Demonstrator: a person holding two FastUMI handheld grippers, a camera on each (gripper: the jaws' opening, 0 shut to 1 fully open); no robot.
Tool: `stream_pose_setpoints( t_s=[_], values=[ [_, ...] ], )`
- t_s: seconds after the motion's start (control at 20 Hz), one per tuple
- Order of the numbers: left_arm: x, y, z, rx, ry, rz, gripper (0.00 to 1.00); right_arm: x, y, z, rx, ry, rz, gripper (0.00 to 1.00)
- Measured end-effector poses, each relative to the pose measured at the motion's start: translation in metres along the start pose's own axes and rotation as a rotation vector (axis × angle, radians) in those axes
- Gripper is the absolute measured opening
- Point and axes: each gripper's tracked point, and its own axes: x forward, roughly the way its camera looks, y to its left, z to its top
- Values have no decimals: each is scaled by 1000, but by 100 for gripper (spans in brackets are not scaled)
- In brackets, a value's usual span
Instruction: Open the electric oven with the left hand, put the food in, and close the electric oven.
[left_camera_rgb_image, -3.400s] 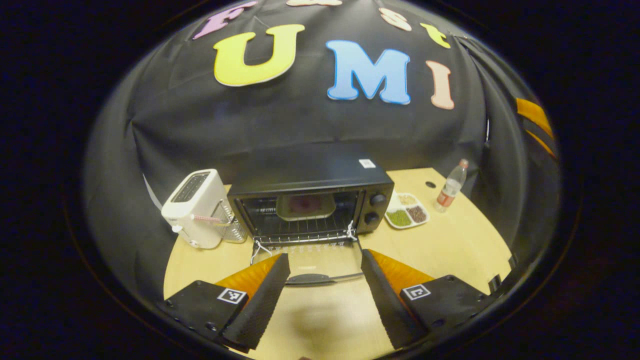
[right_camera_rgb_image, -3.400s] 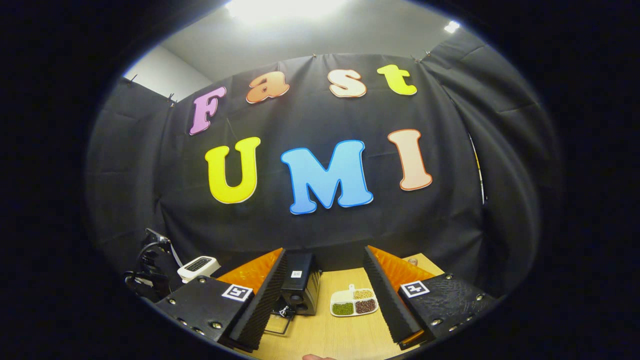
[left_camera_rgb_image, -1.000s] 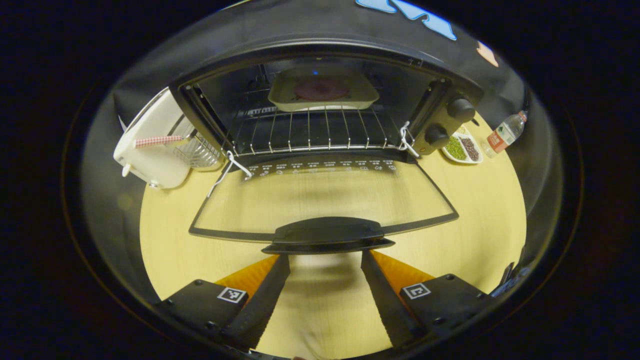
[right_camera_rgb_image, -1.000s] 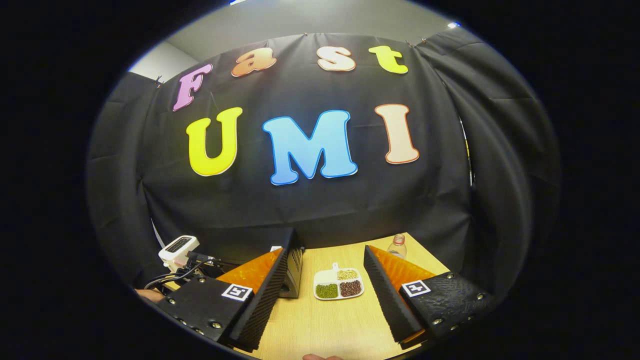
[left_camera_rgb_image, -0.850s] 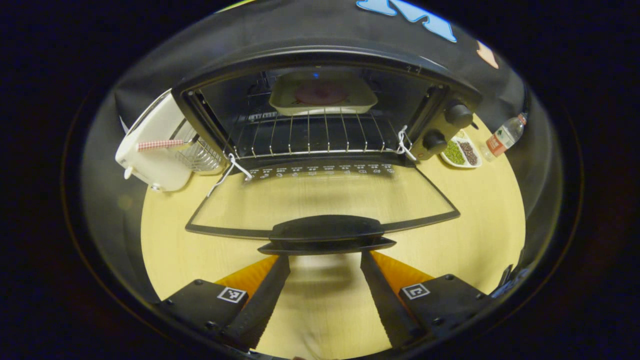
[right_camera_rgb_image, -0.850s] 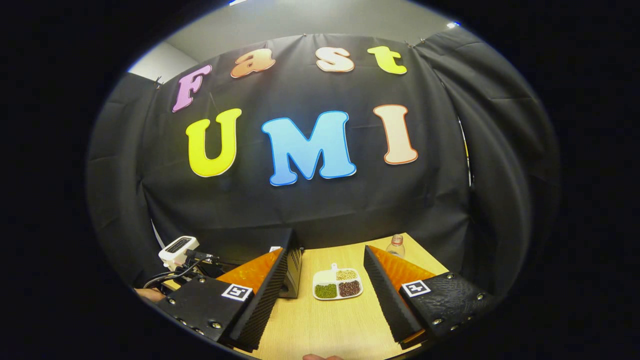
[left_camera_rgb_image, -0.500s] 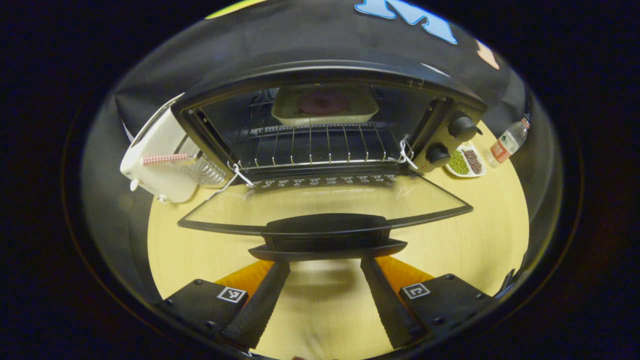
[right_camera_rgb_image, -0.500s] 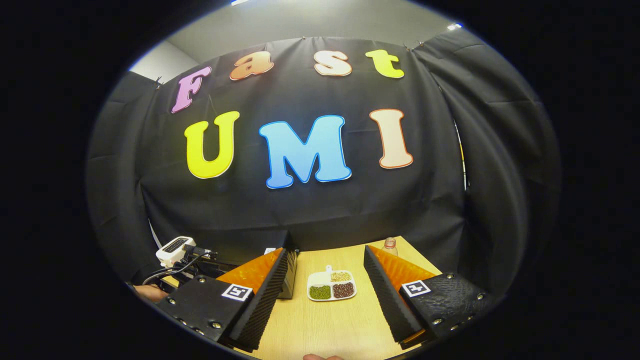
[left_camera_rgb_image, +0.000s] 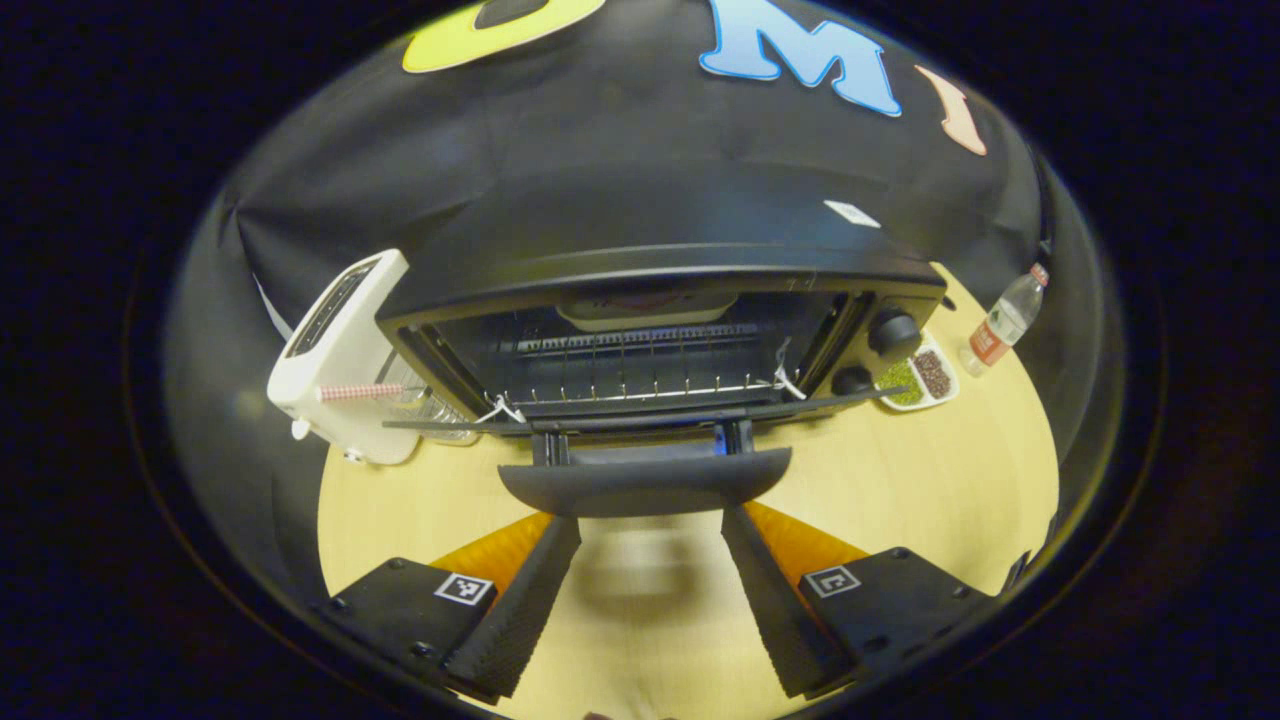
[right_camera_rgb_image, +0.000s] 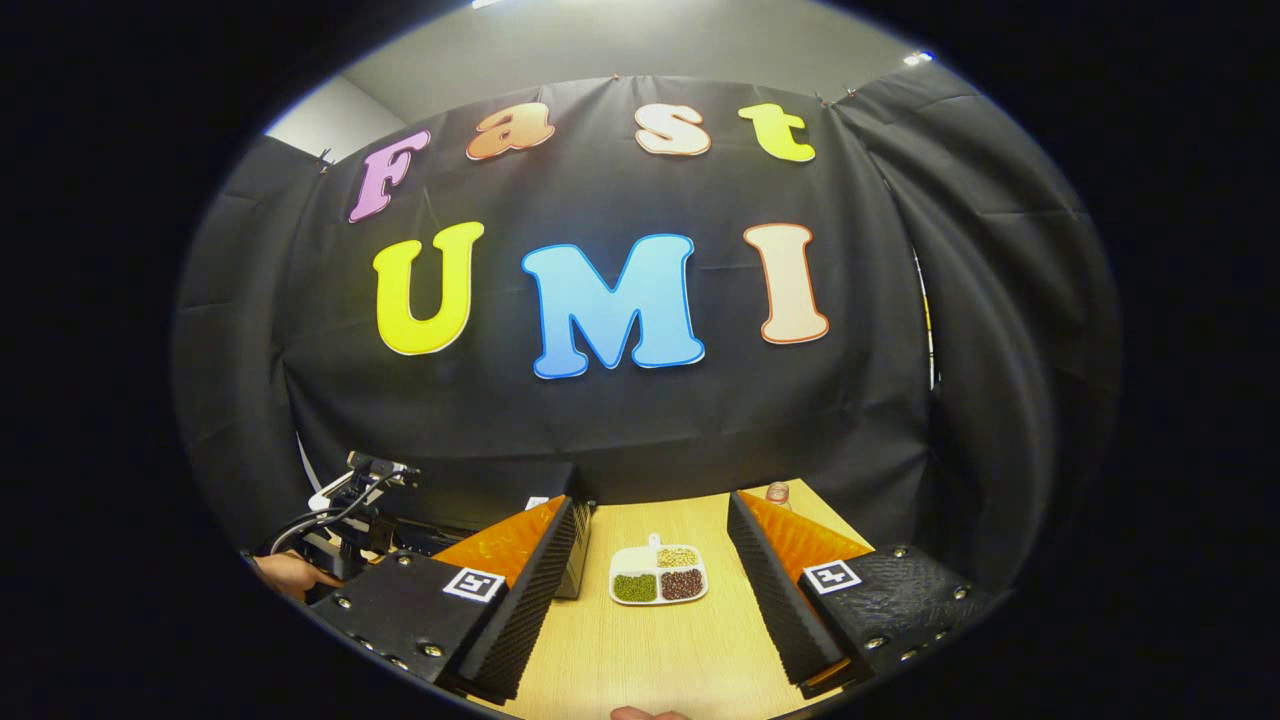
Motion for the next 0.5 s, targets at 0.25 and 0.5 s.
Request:
stream_pose_setpoints(
  t_s=[0.25,0.5],
  values=[
    [-38,-8,28,52,-142,3,92,-4,10,3,-9,-23,27,93],
    [-135,-24,92,4,-470,-9,92,-5,18,19,-28,-50,29,93]
  ],
)
